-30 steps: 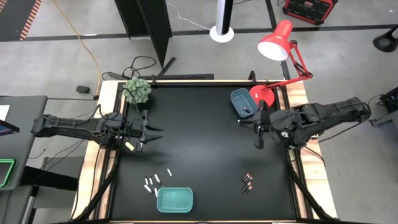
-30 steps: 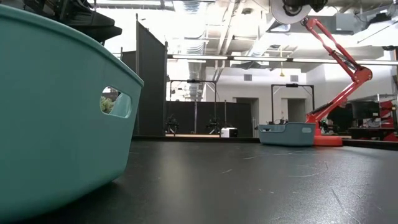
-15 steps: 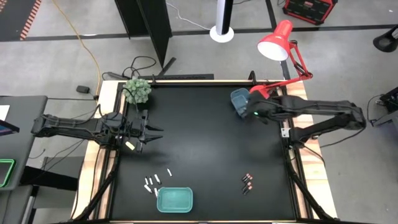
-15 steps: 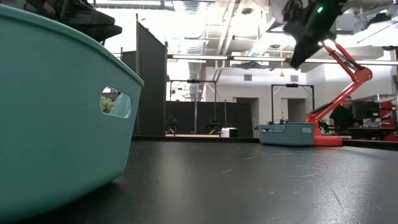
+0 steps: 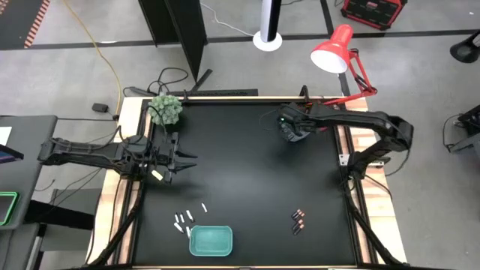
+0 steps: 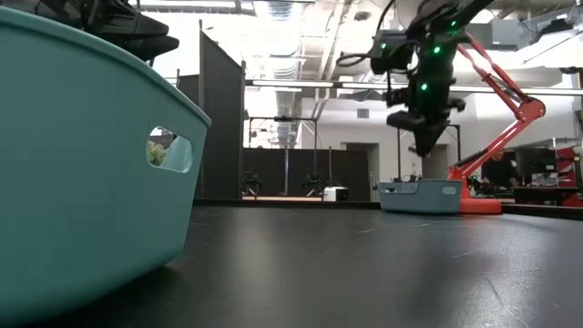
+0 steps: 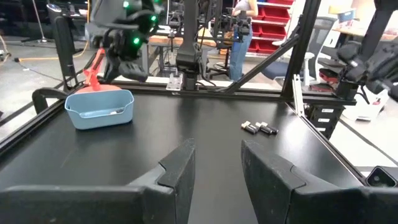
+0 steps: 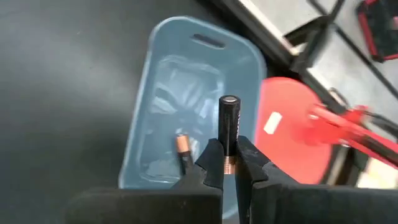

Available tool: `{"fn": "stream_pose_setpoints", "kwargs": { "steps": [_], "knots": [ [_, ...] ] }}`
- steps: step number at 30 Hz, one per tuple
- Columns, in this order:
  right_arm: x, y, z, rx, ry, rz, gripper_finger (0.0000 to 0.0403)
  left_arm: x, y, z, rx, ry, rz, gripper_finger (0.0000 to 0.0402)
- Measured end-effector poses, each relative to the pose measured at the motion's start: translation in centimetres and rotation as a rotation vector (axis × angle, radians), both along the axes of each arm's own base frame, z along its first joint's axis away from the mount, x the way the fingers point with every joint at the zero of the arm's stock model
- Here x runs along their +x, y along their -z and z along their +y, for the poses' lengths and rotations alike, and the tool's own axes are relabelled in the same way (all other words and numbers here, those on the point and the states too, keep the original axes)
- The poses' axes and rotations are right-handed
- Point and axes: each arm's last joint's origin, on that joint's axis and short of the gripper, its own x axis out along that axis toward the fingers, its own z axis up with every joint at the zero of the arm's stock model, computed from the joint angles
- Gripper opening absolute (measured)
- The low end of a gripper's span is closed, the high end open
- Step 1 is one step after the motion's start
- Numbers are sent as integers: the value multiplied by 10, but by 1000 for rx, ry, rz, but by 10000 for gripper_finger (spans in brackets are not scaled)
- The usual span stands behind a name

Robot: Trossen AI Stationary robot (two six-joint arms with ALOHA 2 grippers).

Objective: Sort batteries
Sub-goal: Put the black battery into the blue bin

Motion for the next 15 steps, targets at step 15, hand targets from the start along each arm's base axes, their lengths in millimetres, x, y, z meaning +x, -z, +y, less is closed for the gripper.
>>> {"fn": "stream_pose_setpoints", "kwargs": {
  "steps": [15],
  "knots": [
    [10, 38, -9, 190, -23, 109, 30, 0, 1, 0, -1, -1, 9, 125]
  ]
}}
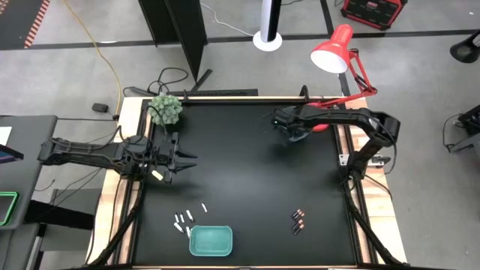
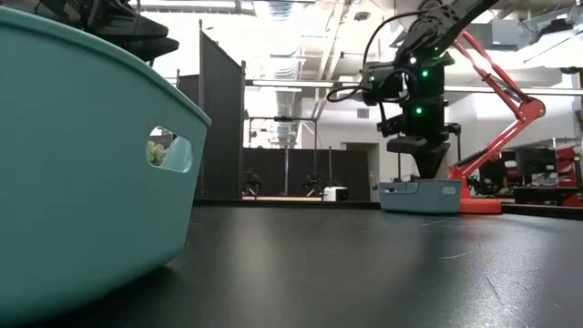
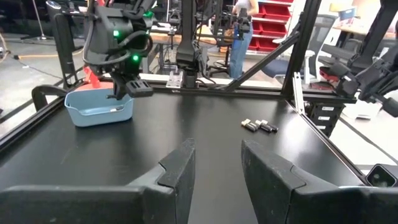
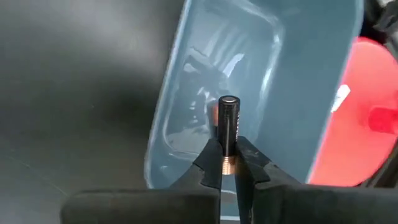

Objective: Sort batteries
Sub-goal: Put the black battery into the blue bin, then put the silver battery into the green bin

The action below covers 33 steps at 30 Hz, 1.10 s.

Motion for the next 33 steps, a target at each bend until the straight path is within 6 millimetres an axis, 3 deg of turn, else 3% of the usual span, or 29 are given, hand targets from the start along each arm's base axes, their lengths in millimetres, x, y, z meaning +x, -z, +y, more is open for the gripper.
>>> {"fn": "stream_pose_setpoints", "kwargs": {
  "steps": [8, 18, 26, 33],
  "knots": [
    [1, -1, 1, -3, -25, 0, 80, 0, 0, 0, -6, 0, 1, 125],
    [-10, -34, 15, -50, -82, -87, 164, 0, 0, 0, -7, 0, 1, 125],
    [-23, -85, 74, -123, -360, -271, 176, 0, 0, 0, -7, 0, 2, 125],
    [-31, -99, 155, -92, -750, -334, 173, 0, 0, 0, -1, 0, 2, 125]
  ]
}}
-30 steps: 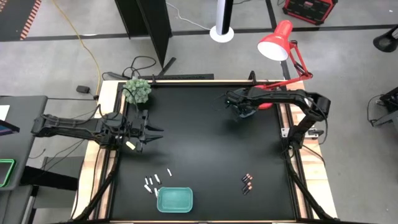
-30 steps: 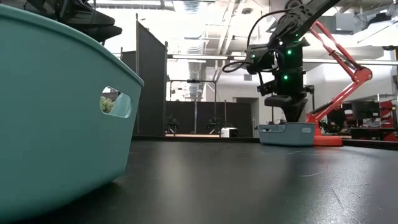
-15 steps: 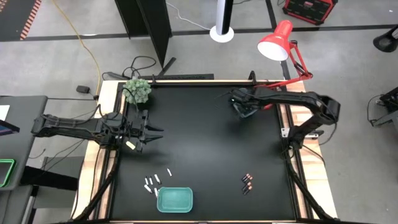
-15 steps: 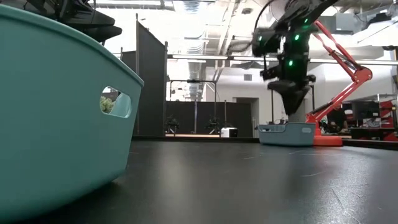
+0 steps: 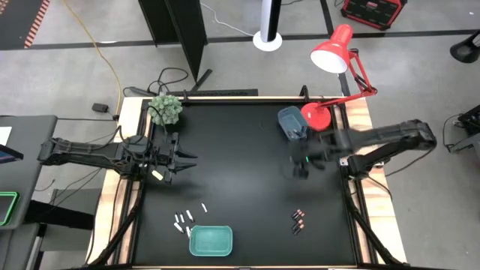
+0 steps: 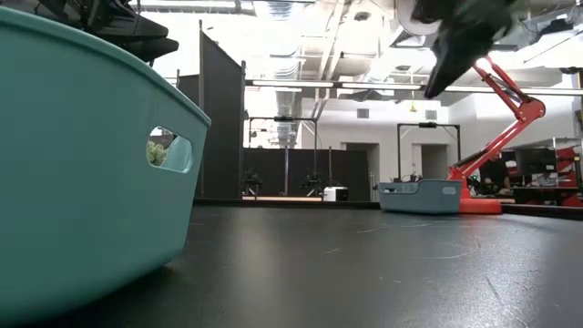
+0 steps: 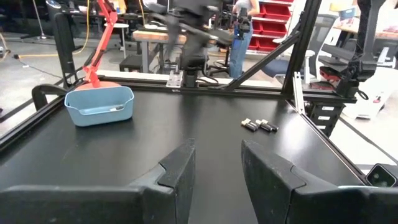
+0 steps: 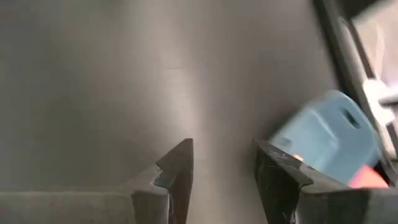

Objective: Sort batteries
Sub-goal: Put the silver battery into the green bin

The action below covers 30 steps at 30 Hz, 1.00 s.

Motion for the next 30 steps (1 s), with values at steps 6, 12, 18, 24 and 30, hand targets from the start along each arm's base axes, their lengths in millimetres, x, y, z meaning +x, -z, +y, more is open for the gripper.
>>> {"fn": "stream_pose_setpoints", "kwargs": {
  "steps": [6, 12, 18, 24, 30],
  "knots": [
    [-6, 12, 67, 40, -195, 29, 173, 0, 0, 0, 0, 0, 0, 125],
    [-15, 35, 122, 97, -239, 65, 173, 0, 0, 0, 1, 0, -1, 125],
    [-18, 66, 156, 76, -256, 146, 169, 0, 0, 0, 1, -1, -2, 125],
    [-9, 93, 164, 16, -271, 239, 154, 0, 0, 0, 1, -1, -3, 125],
    [3, 106, 159, 37, -320, 336, 150, 0, 0, 0, -3, -1, -3, 125]
  ]
}}
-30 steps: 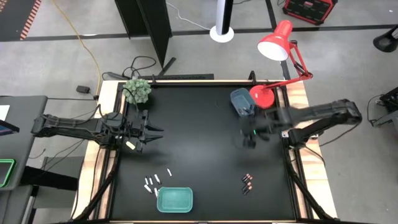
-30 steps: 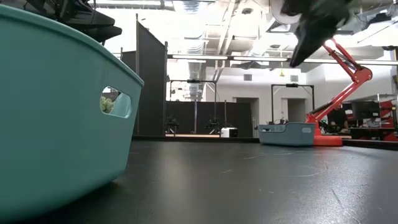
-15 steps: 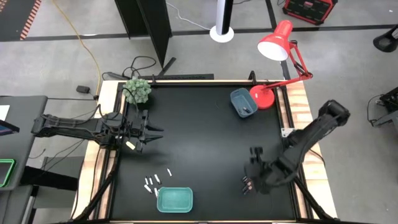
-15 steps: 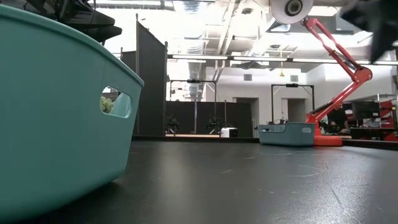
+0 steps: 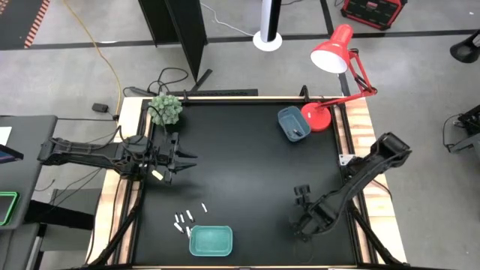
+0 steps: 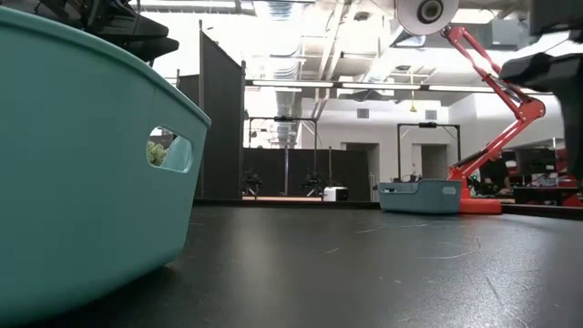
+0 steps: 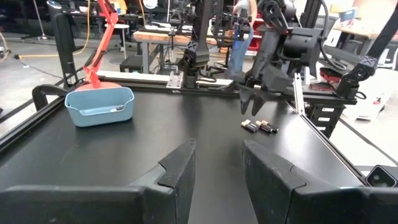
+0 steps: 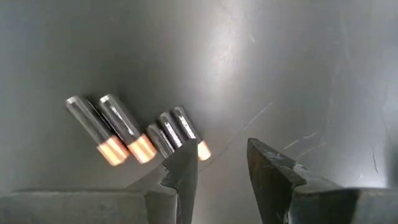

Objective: Sort batteries
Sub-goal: Put the silver battery into the green bin

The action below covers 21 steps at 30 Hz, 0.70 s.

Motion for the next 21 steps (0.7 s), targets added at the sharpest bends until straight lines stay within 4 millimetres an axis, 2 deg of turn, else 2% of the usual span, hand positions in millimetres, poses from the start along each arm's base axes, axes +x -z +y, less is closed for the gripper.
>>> {"fn": "stream_pose_setpoints", "kwargs": {
  "steps": [12, 21],
  "knots": [
    [15, 1, -13, 48, -106, 52, 150, 0, 0, 0, 2, 0, 1, 125],
    [17, 1, -15, 63, -115, 61, 163, 0, 0, 0, 6, 0, 0, 125]
  ]
}}
